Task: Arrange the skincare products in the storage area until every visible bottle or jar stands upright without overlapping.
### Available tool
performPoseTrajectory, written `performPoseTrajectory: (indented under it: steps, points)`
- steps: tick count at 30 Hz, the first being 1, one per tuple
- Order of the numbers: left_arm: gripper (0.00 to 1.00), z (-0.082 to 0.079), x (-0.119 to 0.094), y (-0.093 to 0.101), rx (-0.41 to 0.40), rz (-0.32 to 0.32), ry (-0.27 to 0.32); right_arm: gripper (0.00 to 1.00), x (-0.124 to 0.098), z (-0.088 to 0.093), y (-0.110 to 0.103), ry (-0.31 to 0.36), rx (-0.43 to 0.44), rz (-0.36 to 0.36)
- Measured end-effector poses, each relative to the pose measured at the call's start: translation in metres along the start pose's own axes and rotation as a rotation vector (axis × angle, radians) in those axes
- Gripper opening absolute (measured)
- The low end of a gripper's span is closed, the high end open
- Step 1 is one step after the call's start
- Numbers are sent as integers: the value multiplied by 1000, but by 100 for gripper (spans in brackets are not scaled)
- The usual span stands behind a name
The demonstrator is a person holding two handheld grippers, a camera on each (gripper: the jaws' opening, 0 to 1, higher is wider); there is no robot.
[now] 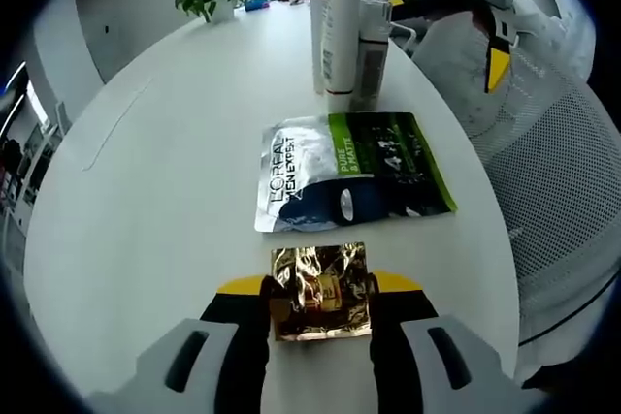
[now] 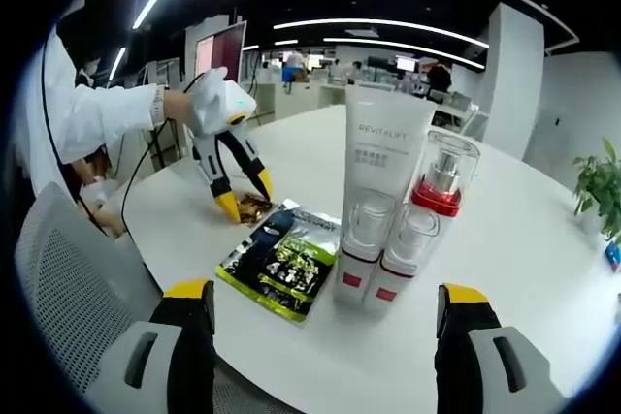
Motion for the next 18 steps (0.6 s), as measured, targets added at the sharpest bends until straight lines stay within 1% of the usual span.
performPoseTrajectory:
  steps: [2, 12, 15, 18]
  points:
    - [39, 0, 0, -1, -9, -3, 3, 96, 0, 0, 0, -1, -1, 0]
    - [39, 0, 0, -2, 1, -11, 10, 96, 0, 0, 0, -5, -8, 4]
    - [43, 0, -1, 0, 3, -12, 9, 96, 0, 0, -1, -7, -10, 3]
    - [45, -3, -3, -1, 0, -21, 24, 96, 0, 0, -1, -8, -13, 1]
Point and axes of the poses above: the point that each gripper's makers call its tool centre point, and the gripper's own axes: x roughly forward along the fingers, y roughly to its right, z roughly out of its underside, the point moved 6 cm from there along -x, roughly backward along the fingers, and after that the axes turned 10 degrees about -y, right-handed, at the moved point
